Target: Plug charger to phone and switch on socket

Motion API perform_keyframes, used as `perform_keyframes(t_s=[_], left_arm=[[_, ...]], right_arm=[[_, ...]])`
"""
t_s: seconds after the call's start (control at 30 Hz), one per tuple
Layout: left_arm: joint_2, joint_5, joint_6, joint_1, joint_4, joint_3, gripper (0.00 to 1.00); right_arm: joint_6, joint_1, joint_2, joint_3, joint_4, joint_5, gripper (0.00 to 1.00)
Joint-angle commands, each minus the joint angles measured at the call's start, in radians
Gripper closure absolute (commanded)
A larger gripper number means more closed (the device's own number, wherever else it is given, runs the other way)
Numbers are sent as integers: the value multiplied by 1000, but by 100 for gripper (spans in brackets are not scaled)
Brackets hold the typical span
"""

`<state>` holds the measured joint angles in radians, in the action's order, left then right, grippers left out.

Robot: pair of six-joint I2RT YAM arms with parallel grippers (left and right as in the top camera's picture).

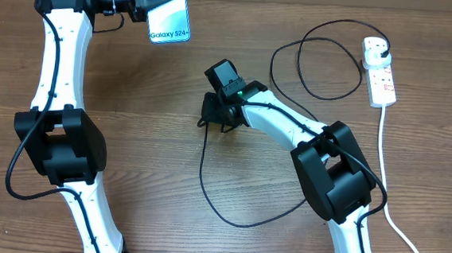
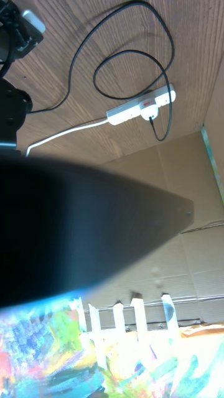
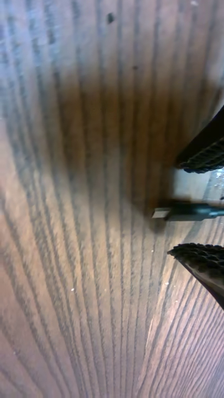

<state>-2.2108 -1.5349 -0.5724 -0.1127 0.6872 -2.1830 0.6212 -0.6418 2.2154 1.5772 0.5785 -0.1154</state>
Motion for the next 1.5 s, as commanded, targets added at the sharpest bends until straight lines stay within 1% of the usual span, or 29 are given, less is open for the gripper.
perform_keyframes(t_s=[0.0,0.07,0.17,0.27,0.33,0.37,0.4,0.63,0.83,1.07,1.13,1.17,1.23,1.3,1.4,1.47], left_arm=[[20,-45,19,0,-3,-5,96],[20,-45,19,0,-3,-5,96],[20,-45,19,0,-3,-5,96],[20,-45,19,0,-3,-5,96],[20,-45,19,0,-3,-5,96],[20,-45,19,0,-3,-5,96],[20,-45,19,0,-3,-5,96],[20,-45,19,0,-3,-5,95],[20,-45,20,0,-3,-5,96],[20,-45,20,0,-3,-5,96],[20,-45,20,0,-3,-5,96],[20,-45,20,0,-3,-5,96],[20,-45,20,0,-3,-5,96],[20,-45,20,0,-3,-5,96],[20,-45,20,0,-3,-5,96],[20,-45,20,0,-3,-5,96]], right_arm=[[-55,8,137,-63,25,-4,63],[-54,6,137,-63,30,-50,64],[-46,0,137,-63,46,-58,65],[-39,0,137,-63,64,-58,68],[-39,0,137,-63,71,-57,73],[-38,0,137,-63,75,-53,78],[-37,-1,137,-63,79,-53,80],[-19,-1,137,-63,114,-43,78],[-19,-31,137,-64,127,-11,74],[7,-42,138,-65,144,37,73],[20,-42,141,-65,145,51,77],[23,-42,142,-65,144,51,85],[30,-42,143,-65,145,51,96],[29,-42,143,-61,145,45,96],[-7,-42,143,-24,164,-24,96],[-28,-39,142,26,209,-55,96]])
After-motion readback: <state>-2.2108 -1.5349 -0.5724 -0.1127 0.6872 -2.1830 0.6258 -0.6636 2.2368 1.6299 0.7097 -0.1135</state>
